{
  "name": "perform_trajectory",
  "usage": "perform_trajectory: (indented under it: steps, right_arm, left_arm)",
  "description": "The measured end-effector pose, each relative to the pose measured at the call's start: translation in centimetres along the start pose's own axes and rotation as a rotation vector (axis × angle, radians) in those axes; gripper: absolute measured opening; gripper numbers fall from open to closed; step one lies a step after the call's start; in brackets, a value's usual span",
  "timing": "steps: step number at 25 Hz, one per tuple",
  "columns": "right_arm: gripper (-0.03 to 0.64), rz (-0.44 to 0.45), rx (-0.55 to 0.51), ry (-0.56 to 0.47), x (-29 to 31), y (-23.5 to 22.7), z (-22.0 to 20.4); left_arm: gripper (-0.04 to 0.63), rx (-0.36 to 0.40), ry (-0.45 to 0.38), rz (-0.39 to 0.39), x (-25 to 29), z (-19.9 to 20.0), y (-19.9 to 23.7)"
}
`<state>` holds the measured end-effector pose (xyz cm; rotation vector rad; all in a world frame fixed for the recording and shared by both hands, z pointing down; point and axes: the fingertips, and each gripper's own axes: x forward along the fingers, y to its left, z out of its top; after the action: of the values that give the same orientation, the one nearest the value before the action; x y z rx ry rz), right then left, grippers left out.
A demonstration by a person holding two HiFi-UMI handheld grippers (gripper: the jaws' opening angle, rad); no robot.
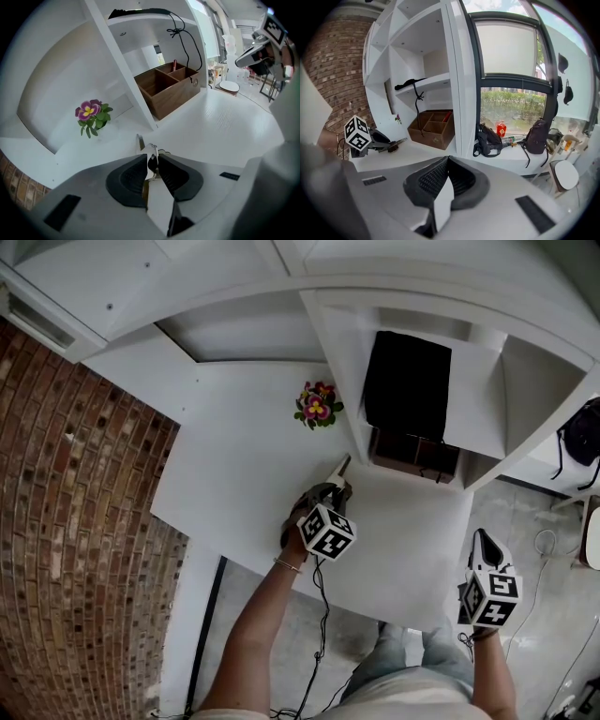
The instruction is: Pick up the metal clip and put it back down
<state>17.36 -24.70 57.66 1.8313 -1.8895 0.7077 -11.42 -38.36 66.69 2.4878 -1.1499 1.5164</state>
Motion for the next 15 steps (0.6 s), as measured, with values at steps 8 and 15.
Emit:
perform_trajectory:
  steps: [8, 15]
  right_arm:
    - [0.0, -0.01, -0.001, -0.005, -0.3, -0.8, 0.0]
    - [0.0, 0.003, -0.017, -0.008, -0.4, -0.8, 0.2]
  left_arm:
    - [0.16, -0.093, 0.003, -0.097, 0.3, 0.0, -1.0]
    - [0.167, -0.146, -0.018, -0.078, -0.7, 0.0, -0.6]
